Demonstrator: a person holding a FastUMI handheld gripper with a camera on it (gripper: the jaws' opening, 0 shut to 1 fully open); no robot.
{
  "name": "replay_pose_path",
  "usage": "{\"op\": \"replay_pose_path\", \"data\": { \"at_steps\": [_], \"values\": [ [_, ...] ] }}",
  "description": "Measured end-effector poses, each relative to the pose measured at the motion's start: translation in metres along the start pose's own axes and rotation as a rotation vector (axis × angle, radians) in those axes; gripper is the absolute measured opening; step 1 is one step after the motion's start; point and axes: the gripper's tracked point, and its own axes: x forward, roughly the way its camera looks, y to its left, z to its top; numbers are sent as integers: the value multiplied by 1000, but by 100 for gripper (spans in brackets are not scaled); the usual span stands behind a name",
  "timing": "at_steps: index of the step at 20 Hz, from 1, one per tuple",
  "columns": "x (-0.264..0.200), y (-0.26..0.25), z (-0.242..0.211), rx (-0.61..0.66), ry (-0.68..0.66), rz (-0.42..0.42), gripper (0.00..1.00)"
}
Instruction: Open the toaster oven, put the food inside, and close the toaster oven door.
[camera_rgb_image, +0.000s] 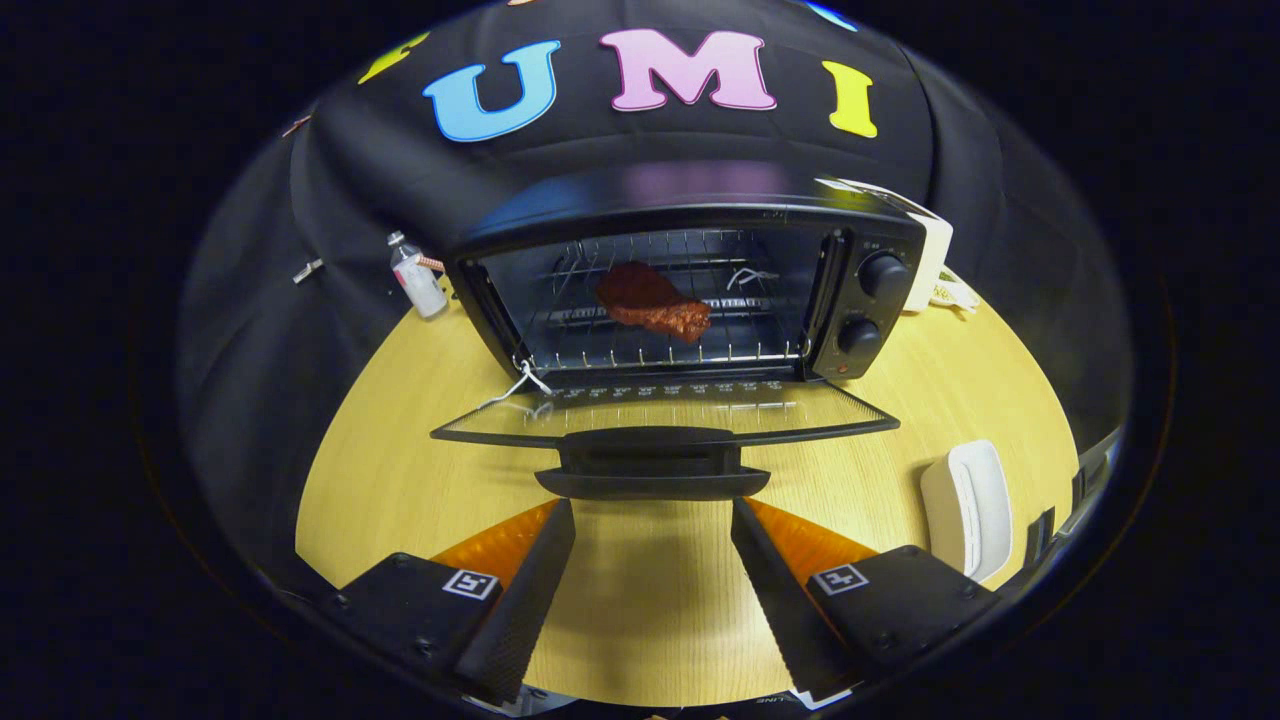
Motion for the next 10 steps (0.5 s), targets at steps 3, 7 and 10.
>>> {"op": "replay_pose_path", "data": {
  "at_steps": [3, 7, 10],
  "values": [
    [-7, 2, 14, -4, -42, 9, 97],
    [-9, 7, 49, -33, -126, 28, 98],
    [3, 5, 89, -27, -145, 31, 99]
  ]
}}
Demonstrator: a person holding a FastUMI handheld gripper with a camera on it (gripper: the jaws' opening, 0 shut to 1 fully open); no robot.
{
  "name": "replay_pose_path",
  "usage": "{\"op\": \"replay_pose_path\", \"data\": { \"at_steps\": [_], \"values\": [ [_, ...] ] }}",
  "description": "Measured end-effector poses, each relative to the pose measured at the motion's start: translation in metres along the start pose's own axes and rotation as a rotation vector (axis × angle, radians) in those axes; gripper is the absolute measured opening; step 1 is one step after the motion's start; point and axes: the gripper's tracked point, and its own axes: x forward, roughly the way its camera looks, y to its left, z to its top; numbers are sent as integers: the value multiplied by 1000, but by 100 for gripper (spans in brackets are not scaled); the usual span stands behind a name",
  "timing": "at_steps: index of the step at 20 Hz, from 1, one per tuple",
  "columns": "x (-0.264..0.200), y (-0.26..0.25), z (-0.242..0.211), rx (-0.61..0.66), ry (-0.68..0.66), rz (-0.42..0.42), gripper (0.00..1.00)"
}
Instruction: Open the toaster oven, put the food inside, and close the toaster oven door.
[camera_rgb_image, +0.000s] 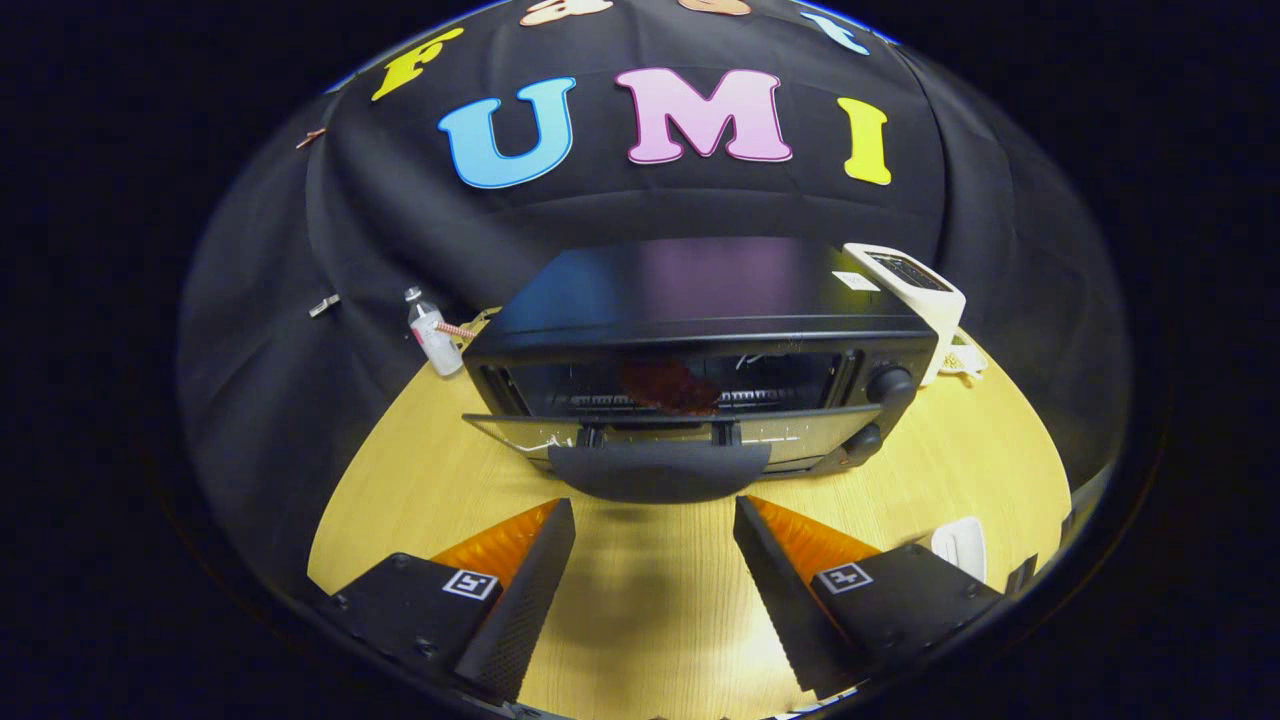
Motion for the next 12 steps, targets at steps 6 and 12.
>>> {"op": "replay_pose_path", "data": {
  "at_steps": [6, 12],
  "values": [
    [-32, -13, 59, -93, -171, 0, 99],
    [-89, -36, 120, -180, -359, -14, 99]
  ]
}}
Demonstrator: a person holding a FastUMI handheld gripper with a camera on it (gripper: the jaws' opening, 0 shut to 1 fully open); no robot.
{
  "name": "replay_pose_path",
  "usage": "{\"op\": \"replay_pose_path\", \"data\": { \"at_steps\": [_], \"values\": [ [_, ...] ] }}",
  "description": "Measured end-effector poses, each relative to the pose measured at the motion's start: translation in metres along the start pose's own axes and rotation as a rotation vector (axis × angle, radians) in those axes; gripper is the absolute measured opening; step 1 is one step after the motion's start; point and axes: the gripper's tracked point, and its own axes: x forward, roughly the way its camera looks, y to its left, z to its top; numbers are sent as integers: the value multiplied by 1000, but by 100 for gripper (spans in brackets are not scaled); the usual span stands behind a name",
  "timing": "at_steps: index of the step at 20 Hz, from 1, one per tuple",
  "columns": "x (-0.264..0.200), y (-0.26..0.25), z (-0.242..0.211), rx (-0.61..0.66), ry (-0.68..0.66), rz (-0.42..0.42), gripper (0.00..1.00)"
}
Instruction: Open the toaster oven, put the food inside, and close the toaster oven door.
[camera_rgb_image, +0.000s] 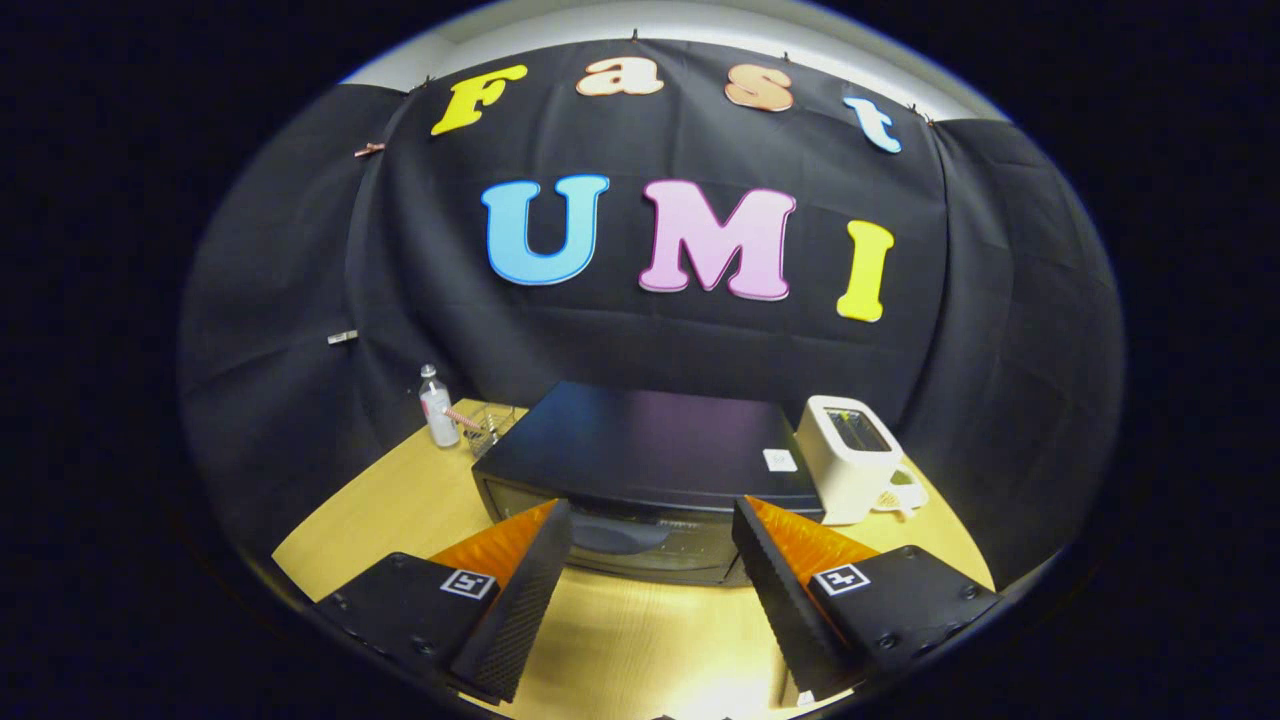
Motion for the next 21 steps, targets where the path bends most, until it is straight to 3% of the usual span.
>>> {"op": "replay_pose_path", "data": {
  "at_steps": [4, 9, 14, 21],
  "values": [
    [-31, -21, 49, 31, -127, -30, 99],
    [-65, -47, 79, 101, -187, -64, 99],
    [-82, -73, 87, 147, -216, -118, 98],
    [-76, -77, 80, 203, -190, -122, 98]
  ]
}}
